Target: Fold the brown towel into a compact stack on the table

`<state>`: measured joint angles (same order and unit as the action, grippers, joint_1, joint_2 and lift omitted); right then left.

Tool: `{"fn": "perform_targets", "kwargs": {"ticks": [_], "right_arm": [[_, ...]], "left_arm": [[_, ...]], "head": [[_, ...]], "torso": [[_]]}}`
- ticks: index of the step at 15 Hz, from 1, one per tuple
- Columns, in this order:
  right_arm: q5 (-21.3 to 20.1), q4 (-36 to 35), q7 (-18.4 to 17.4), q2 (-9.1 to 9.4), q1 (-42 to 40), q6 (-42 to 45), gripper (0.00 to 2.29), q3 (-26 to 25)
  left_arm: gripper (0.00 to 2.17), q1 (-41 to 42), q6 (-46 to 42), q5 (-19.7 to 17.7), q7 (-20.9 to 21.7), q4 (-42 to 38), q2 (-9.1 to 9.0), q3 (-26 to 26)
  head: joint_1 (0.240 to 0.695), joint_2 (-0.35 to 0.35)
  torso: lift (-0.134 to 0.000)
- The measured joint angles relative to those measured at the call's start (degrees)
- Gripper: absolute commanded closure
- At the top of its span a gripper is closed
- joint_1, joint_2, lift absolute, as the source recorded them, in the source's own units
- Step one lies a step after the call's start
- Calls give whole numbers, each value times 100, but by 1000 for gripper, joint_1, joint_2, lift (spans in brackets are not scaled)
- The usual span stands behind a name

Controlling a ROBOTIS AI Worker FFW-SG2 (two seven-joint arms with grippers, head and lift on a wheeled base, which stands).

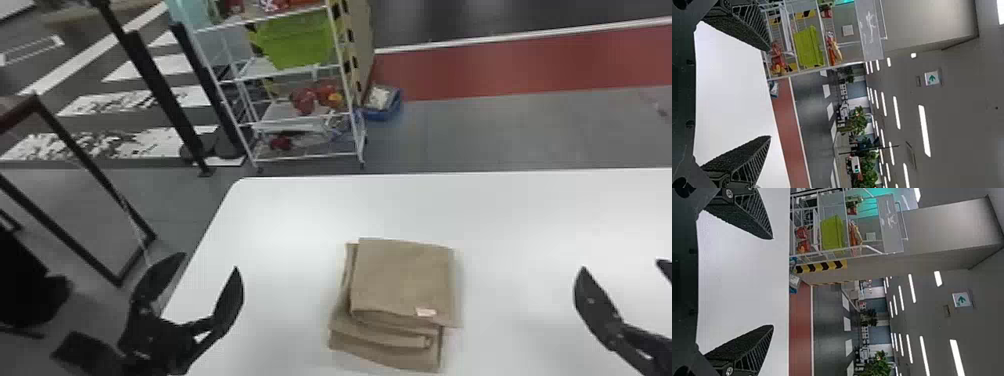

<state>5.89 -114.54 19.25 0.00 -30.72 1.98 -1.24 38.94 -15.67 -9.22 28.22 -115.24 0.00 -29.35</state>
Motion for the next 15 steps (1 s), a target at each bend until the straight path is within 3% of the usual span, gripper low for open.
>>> {"fn": "perform_targets", "kwargs": {"ticks": [15], "right_arm": [[9, 19, 0, 0, -65, 173, 83, 19]], "left_arm": [[66, 0, -54, 8, 34, 80, 0, 7]], "head": [[695, 323]], "torso": [[-119]]}}
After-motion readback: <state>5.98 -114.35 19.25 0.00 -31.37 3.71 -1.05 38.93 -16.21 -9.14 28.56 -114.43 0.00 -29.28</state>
